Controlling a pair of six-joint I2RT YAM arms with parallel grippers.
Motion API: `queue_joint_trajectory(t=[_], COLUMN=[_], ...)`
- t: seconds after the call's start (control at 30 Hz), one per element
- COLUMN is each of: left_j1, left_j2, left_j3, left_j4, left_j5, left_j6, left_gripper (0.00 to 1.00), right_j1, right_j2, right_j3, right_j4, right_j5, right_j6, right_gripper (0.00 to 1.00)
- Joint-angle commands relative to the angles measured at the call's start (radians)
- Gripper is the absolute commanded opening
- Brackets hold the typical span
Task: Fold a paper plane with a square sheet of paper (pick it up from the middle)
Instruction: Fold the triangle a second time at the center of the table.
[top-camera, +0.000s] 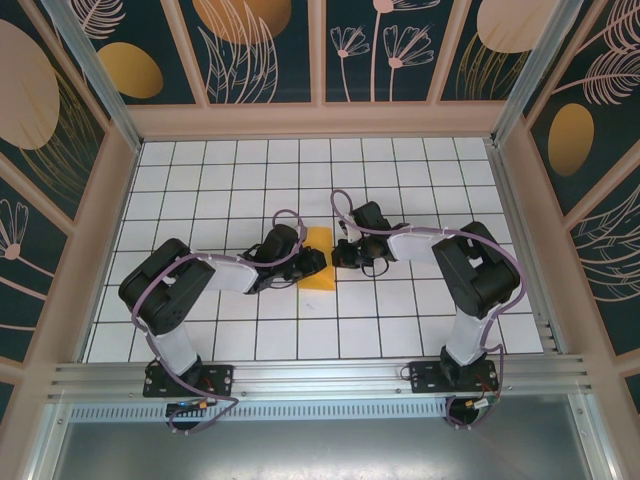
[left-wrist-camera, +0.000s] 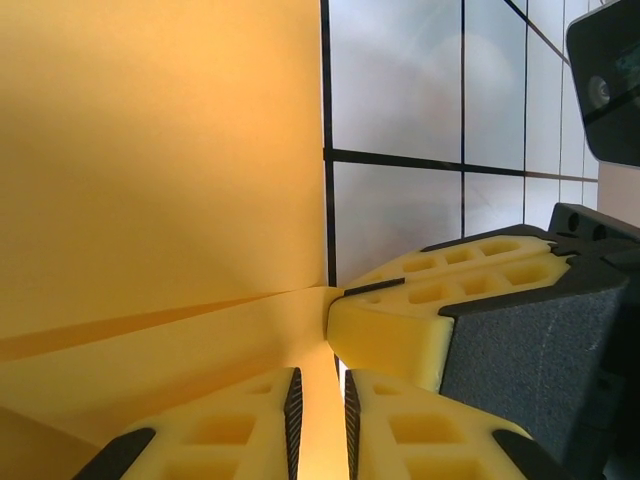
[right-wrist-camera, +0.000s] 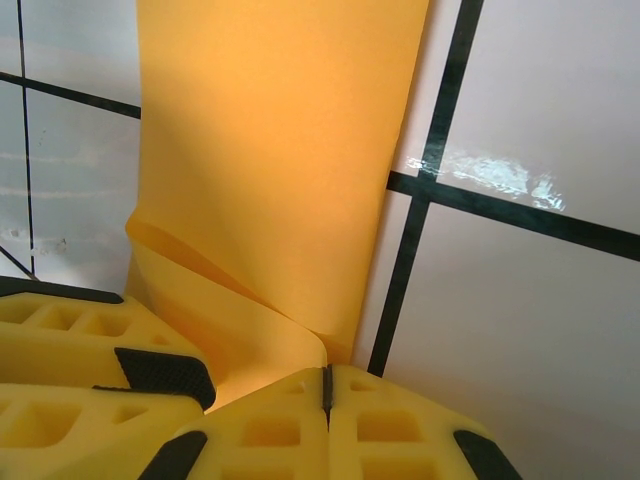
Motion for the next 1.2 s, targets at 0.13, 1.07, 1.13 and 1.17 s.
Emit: queue_joint_trajectory(t=[0.13, 1.07, 1.13, 1.17], left_j1=[-0.006, -0.007, -0.006, -0.006], left_j2=[0.015, 0.030, 0.032, 0.032], left_j3=[-0.001, -0.013, -0.015, -0.014], left_j4=[-0.034, -0.057, -0.055, -0.054], left_j5=[-0.024, -0.039, -0.038, -0.038], left_j6=[0.018, 0.014, 0.013, 0.013], left_gripper=[0.22, 0.19, 0.19, 0.20], right_j1=[0.008, 0.012, 0.011, 0.012], right_j2=[0.001, 0.034, 0.034, 0.034], right_j3=[-0.002, 0.041, 0.043, 0.044], right_j4=[-0.011, -0.050, -0.053, -0.053], right_j5=[0.000, 0.053, 0.058, 0.059], right_j6=[0.002, 0.015, 0.018, 0.017], right_gripper=[0.08, 0.08, 0.08, 0.08])
